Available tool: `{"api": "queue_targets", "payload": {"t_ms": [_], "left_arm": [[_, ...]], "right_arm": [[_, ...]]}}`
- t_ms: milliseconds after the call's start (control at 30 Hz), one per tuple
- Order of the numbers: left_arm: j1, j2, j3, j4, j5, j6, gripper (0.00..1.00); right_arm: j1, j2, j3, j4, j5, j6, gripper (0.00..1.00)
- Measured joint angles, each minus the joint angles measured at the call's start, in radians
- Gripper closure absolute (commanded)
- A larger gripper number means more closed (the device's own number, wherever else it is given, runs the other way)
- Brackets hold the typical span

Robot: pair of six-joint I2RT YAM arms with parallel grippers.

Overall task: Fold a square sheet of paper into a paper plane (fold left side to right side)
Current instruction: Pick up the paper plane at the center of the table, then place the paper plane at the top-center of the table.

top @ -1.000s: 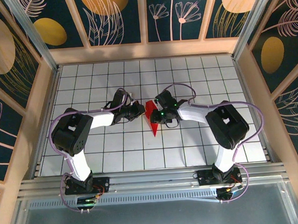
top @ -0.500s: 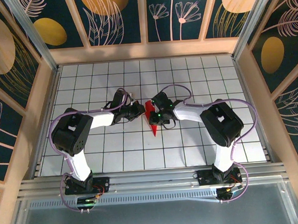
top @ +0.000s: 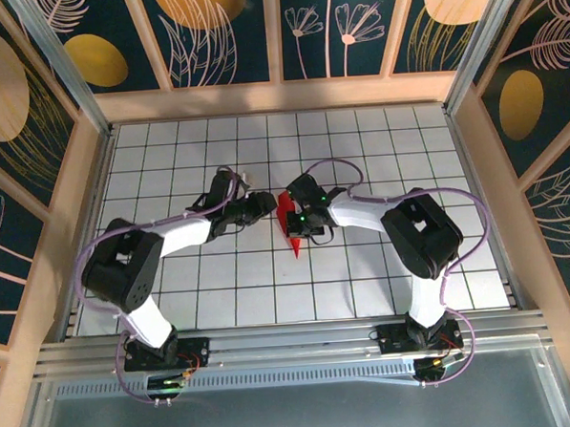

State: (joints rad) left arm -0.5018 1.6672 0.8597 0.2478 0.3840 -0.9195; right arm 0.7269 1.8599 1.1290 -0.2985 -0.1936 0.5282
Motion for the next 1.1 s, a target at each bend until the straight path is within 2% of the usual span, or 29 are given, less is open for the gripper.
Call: {"api": "queue_targets", "payload": {"t_ms": [233,400,533,733,867,1100], "left_arm": [[0.0,-0.312,-0.02,-0.112,-0.205,0.093,0.27],[0.0,-0.555,-0.123,-0.178,-0.383,0.135,0.14],[0.0,-0.704,-0.207,-0.239,-0.508,0.15,0.12],[0.0,-0.858,-0.283,-0.351,-0.651,0.168,0.08],[0.0,-0.907,-0.294,-0.41,-0.703,0.176,0.07],[0.0,-0.914,-0.298,-0.452,-0.732,0.18,0.06]], "right_arm": [[-0.026,-0.055,0.079,-0.097,0.072,-0.003,1.0],[-0.068,-0.064,0.188,-0.156,0.122,-0.009,1.0],[-0.105,-0.032,0.301,-0.21,0.157,-0.026,1.0],[-0.143,0.128,0.489,-0.253,0.206,-0.049,1.0],[-0.161,0.262,0.594,-0.299,0.229,-0.052,1.0],[-0.176,0.432,0.761,-0.369,0.273,-0.051,1.0]]}}
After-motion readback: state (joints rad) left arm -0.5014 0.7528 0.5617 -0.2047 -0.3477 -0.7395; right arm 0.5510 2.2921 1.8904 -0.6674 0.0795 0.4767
